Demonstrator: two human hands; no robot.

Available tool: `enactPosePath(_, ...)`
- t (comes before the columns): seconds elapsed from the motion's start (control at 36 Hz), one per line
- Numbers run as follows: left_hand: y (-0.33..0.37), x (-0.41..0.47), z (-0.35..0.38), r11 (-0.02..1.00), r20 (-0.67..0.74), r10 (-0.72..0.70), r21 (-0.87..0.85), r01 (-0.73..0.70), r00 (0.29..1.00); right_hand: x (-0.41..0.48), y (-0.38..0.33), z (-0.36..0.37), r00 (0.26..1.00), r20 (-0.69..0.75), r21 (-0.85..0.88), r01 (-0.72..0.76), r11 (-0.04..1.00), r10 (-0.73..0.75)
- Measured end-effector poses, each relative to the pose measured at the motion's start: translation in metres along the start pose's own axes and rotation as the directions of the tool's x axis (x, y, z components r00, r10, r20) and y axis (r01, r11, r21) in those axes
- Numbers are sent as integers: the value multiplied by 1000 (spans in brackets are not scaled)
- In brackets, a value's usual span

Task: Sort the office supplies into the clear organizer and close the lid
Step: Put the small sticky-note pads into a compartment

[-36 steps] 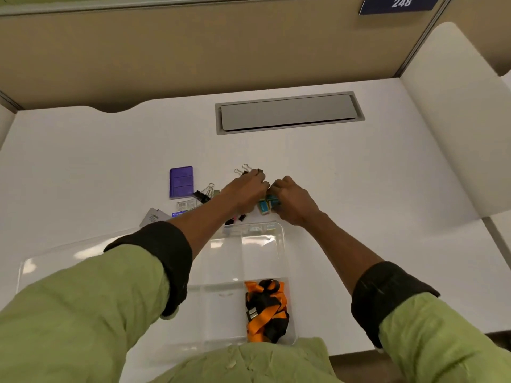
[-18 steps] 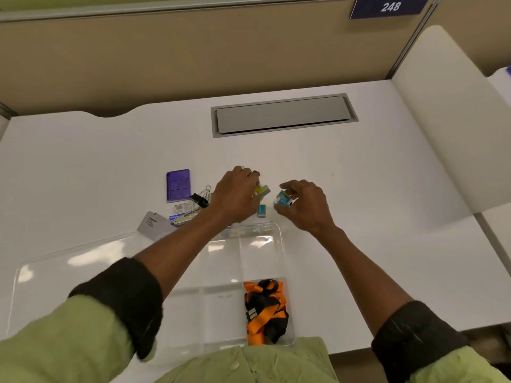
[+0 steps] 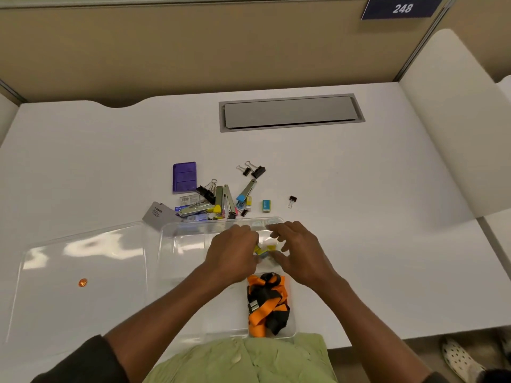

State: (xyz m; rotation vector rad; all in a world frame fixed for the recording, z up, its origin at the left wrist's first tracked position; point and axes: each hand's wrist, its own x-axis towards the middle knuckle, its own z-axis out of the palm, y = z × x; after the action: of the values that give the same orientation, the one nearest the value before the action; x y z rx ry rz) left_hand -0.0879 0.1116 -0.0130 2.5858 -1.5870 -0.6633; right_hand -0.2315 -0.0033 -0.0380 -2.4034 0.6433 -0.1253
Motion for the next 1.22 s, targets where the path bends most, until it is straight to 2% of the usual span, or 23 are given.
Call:
enactPosePath(0.11, -4, 12, -16, 995, 64, 18, -96, -11, 998, 13, 7, -17, 994, -107, 44, -32, 999, 36)
enactPosePath(0.19, -10, 29, -33, 993, -30, 6, -121, -10, 1000, 32, 18, -29, 978, -189, 62, -80, 995, 90)
enactPosePath(0.28, -20, 54, -41, 991, -162, -5, -135, -17, 987, 56, 32, -40, 977, -191, 53, -88, 995, 96)
enactPosePath(0.42, -32, 89, -40, 994, -109, 93, -41, -98, 990, 98, 48, -47, 998, 47, -52, -48, 997, 50)
enactPosePath(0.56, -29, 107, -32, 972, -13, 208, 111, -206, 978, 126, 50, -41, 967, 255, -184, 38, 982, 10)
enactPosePath(0.67, -29, 115, -27, 939, 61, 267, 210, -274, 962, 138, 51, -35, 926, 378, -274, 118, 955, -6)
enactPosePath(0.75, -30, 120, -26, 925, 79, 285, 239, -295, 955, 144, 52, -29, 908, 418, -311, 165, 936, -21)
enactPosePath(1.0, -36, 133, -25, 908, 154, 297, 259, -328, 943, 148, 56, -23, 926, 373, -334, 198, 922, -64)
enactPosePath(1.11, -36, 135, -23, 902, 151, 329, 241, -358, 932, 148, 61, -24, 956, 292, -353, 142, 925, -35)
enactPosePath(1.22, -38, 139, -17, 913, 57, 327, 239, -331, 943, 144, 66, -20, 979, 203, -329, 35, 944, 34)
